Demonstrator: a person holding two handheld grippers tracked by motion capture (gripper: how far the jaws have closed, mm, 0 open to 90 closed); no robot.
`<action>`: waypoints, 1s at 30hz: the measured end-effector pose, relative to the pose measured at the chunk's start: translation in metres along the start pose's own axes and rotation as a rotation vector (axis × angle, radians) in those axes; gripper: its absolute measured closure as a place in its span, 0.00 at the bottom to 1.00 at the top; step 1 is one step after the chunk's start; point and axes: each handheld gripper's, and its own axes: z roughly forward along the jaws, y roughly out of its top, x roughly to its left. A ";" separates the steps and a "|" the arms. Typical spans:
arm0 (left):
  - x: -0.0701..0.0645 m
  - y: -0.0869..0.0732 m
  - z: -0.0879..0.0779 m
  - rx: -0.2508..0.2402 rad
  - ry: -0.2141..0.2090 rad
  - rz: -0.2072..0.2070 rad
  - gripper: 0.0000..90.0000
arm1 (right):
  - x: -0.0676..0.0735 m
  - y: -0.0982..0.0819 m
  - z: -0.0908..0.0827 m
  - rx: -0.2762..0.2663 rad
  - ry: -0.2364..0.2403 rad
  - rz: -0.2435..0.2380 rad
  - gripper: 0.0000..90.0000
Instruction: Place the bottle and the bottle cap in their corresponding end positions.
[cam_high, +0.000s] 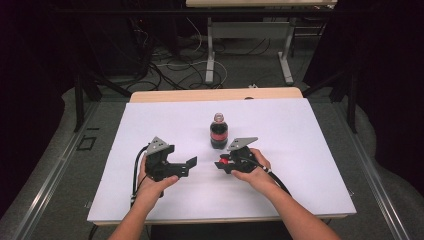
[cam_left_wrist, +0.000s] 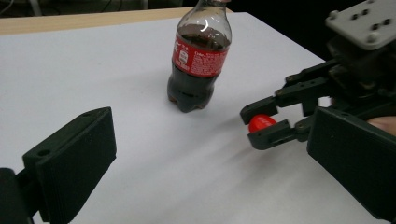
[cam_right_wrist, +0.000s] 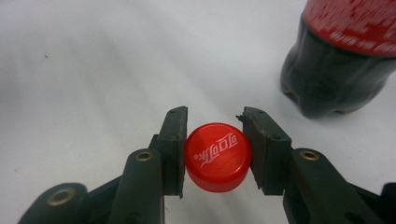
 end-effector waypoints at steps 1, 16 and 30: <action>0.000 -0.001 -0.001 0.002 0.004 0.015 0.02 | 0.000 -0.001 0.002 0.019 0.004 0.008 0.68; 0.003 -0.009 -0.003 0.012 0.023 0.041 0.02 | 0.005 -0.022 0.020 0.031 0.015 0.036 0.67; 0.003 -0.010 -0.001 0.020 0.016 0.037 0.02 | 0.007 -0.022 0.020 0.004 0.011 0.025 0.45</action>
